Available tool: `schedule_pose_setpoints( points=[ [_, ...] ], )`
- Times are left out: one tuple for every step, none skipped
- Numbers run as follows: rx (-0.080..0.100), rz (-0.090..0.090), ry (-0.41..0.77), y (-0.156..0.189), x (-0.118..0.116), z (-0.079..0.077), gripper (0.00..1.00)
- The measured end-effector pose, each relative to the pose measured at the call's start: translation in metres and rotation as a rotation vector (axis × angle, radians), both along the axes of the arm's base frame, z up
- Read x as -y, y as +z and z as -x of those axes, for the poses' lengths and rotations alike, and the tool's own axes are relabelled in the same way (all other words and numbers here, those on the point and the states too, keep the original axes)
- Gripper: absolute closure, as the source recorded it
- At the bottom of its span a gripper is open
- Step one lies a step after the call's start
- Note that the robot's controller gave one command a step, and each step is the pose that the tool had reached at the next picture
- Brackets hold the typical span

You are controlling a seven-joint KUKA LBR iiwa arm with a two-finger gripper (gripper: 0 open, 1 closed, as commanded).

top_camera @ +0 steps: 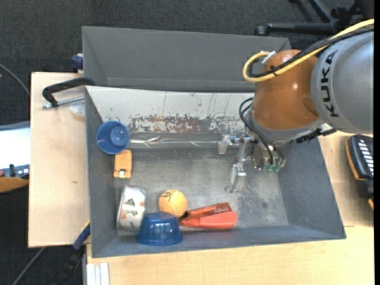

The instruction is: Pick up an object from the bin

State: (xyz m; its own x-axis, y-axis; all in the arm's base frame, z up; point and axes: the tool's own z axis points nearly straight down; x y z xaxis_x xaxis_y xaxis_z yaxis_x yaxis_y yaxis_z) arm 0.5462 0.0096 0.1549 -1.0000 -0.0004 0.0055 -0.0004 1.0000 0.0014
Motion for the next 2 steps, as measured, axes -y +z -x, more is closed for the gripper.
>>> schedule_pose_setpoints(
  points=[
    [0.009,0.000,0.000,0.005,0.000,-0.002,0.00],
    [0.007,-0.001,0.153,-0.033,-0.052,0.017,0.00]
  ],
)
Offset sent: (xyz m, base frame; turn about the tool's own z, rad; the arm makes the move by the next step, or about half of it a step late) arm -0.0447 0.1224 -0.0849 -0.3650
